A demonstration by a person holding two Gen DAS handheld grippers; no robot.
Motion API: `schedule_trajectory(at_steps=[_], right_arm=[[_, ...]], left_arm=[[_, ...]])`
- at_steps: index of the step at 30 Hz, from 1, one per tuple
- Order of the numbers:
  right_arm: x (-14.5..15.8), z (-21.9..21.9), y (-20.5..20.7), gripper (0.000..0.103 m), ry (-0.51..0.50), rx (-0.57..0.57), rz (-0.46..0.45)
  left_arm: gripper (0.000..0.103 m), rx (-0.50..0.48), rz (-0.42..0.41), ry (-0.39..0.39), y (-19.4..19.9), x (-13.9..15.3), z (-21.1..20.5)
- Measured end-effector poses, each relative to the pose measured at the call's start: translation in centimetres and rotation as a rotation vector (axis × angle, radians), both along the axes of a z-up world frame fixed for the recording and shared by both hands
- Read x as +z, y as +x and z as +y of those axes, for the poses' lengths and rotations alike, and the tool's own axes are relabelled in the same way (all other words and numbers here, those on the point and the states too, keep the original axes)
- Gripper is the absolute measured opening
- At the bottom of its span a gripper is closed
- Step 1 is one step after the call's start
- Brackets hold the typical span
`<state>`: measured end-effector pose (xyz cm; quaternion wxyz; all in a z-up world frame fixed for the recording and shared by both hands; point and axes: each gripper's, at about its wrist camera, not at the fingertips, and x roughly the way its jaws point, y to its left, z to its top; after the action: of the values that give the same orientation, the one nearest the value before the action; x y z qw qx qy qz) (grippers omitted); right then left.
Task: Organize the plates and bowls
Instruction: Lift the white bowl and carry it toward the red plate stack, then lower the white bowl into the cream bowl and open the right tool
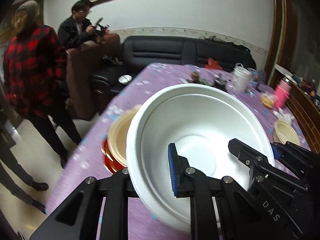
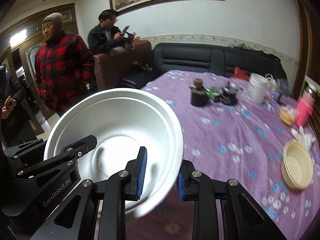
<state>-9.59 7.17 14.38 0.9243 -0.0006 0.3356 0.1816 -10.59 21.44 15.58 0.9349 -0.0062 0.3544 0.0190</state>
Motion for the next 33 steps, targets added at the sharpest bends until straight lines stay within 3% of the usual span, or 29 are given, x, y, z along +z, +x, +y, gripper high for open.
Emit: schedule_trajectory(at_steps=[5, 10, 19, 24, 28, 33], right_arm=[[0.6, 3.6, 3.4, 0.029, -0.016, 0.038, 0.016], [-0.8, 6.3, 6.3, 0.029, -0.039, 0.056, 0.067], [-3.3, 7.4, 8.5, 0.029, -0.061, 0.052, 0.117], [-3.8, 7.6, 8.6, 0.029, -0.058, 0.056, 0.124], [-3.8, 7.7, 8.4, 0.029, -0.053, 0.045, 0.106], [-3.9, 7.6, 8.0, 0.032, -0.047, 0.014, 0.080]], left_arm=[[0.017, 0.075, -0.001, 0.050, 3.0, 0.3, 2.8], [0.017, 0.123, 0.047, 0.070, 5.5, -1.4, 4.9], [0.018, 0.139, 0.108, 0.091, 7.7, -4.1, 5.8], [0.023, 0.144, 0.124, 0.088, 8.1, -4.8, 6.1], [0.049, 0.157, 0.111, 0.099, 8.0, -5.0, 6.2], [0.059, 0.175, 0.116, 0.077, 7.5, -5.2, 6.7]])
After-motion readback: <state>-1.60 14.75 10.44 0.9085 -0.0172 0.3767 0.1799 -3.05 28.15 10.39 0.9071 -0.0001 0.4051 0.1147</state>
